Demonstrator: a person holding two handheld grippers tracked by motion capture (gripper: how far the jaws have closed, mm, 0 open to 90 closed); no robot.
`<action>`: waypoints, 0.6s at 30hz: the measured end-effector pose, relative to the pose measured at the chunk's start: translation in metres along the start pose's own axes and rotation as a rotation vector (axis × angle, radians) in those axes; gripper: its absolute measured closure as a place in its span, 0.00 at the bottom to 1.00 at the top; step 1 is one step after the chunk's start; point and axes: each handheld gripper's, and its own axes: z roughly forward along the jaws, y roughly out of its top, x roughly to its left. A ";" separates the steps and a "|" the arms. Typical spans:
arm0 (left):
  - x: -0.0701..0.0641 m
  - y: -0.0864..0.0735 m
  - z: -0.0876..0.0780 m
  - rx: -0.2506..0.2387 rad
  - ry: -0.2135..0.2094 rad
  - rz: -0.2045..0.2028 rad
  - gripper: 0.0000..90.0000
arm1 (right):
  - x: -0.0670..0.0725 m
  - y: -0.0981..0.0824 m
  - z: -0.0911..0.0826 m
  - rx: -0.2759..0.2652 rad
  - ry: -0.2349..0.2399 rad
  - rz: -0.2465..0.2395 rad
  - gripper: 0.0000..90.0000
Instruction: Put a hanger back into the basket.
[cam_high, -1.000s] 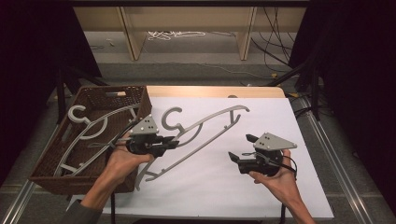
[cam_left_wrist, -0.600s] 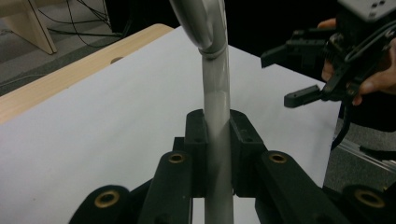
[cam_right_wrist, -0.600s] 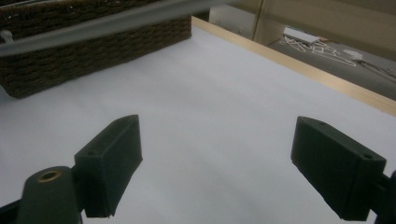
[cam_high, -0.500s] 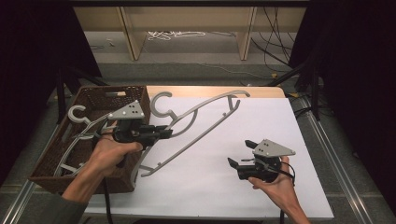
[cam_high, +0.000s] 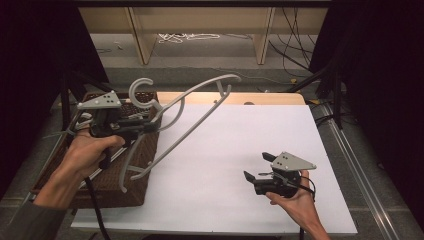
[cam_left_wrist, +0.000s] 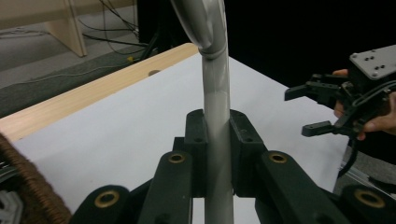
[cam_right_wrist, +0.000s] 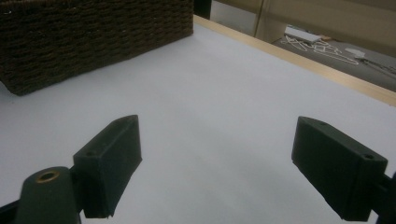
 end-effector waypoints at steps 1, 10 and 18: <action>0.000 0.000 0.000 0.000 0.000 0.000 0.89 | 0.000 0.000 0.000 0.000 0.000 0.000 0.19; 0.030 0.002 -0.020 -0.015 0.100 -0.034 0.89 | 0.000 -0.002 0.001 0.005 0.002 0.004 0.19; 0.055 -0.008 -0.030 -0.022 0.180 -0.057 0.88 | 0.000 -0.004 0.002 -0.004 -0.006 0.007 0.19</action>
